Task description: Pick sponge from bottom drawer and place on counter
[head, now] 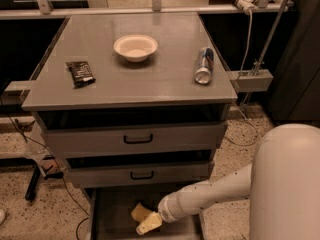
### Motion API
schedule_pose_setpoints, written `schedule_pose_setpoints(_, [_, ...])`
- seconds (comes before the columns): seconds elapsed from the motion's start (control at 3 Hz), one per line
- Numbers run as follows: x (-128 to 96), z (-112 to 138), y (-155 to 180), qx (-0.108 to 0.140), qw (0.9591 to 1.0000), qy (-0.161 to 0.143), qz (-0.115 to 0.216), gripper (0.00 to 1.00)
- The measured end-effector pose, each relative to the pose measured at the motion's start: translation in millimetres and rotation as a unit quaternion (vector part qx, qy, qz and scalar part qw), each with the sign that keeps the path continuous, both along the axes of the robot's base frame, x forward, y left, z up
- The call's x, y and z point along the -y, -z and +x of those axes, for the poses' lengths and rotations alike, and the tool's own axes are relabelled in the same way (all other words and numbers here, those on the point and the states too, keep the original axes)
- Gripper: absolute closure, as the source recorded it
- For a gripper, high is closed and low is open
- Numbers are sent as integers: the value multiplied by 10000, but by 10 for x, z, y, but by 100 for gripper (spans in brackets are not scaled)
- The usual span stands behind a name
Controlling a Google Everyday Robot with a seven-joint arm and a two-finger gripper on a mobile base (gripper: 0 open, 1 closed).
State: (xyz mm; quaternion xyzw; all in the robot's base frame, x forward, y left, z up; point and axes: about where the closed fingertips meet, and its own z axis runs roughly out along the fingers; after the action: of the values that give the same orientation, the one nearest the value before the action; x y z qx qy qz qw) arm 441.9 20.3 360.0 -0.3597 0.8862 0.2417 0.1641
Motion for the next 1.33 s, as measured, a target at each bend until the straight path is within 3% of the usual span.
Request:
schedule_pose_setpoints(0.33, [-1,0,2,-2,10000,0,0,0])
schedule_pose_setpoints(1.0, [-289,-34,859,-489,9986,177,94,0])
schedule_pose_setpoints(1.33, [-366,77,1194,-390,9984,389,142,0])
